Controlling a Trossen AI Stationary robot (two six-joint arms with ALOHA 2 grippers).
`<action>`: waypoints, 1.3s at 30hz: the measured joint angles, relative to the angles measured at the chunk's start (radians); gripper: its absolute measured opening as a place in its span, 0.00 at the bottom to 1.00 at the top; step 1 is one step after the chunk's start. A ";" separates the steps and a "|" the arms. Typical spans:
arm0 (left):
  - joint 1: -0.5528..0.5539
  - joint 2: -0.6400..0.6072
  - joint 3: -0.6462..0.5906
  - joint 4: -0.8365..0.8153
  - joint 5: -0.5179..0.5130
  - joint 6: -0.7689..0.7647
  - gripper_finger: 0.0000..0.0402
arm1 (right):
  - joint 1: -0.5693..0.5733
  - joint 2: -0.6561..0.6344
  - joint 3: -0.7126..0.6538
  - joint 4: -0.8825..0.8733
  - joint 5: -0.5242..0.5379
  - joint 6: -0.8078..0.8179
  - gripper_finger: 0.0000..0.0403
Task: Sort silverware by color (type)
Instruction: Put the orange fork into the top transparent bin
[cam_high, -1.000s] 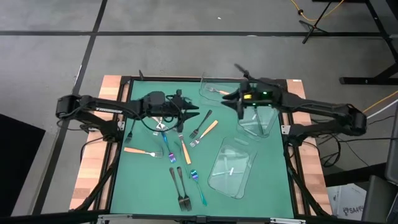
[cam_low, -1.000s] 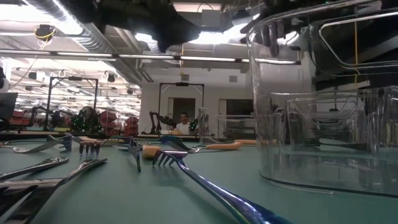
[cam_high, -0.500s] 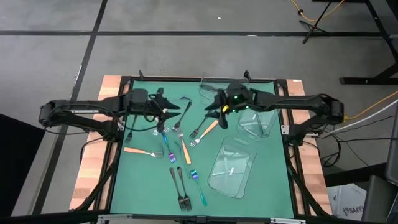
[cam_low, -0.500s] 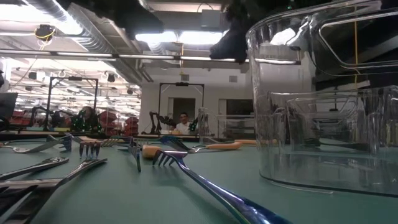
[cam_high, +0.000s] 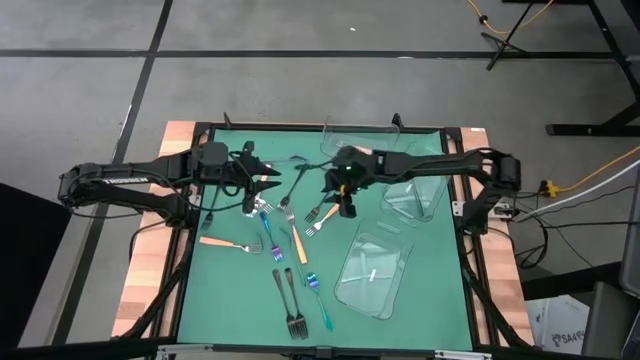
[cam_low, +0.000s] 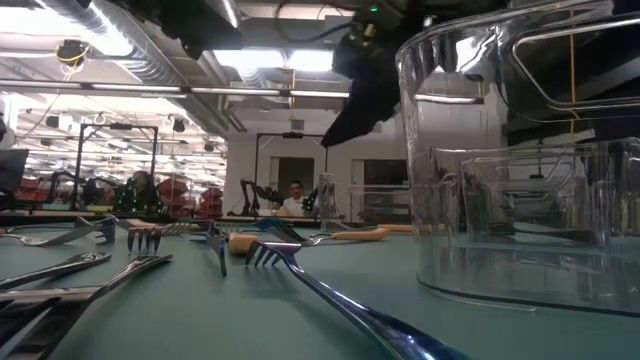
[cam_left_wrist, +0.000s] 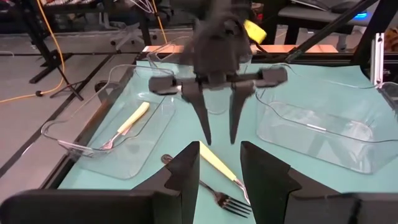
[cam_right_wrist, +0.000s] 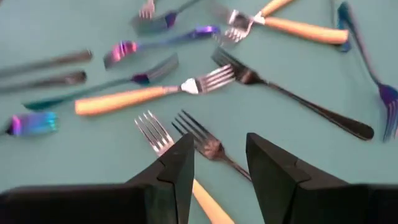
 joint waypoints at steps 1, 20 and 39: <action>0.000 0.000 0.000 0.000 0.000 0.000 0.27 | 0.008 0.021 0.029 -0.051 0.011 -0.024 0.34; 0.000 0.001 -0.001 -0.009 -0.005 -0.001 0.27 | 0.035 0.243 0.171 -0.291 0.092 -0.217 0.34; 0.000 0.001 -0.002 -0.030 -0.006 -0.001 0.27 | 0.035 0.317 0.168 -0.296 0.131 -0.266 0.34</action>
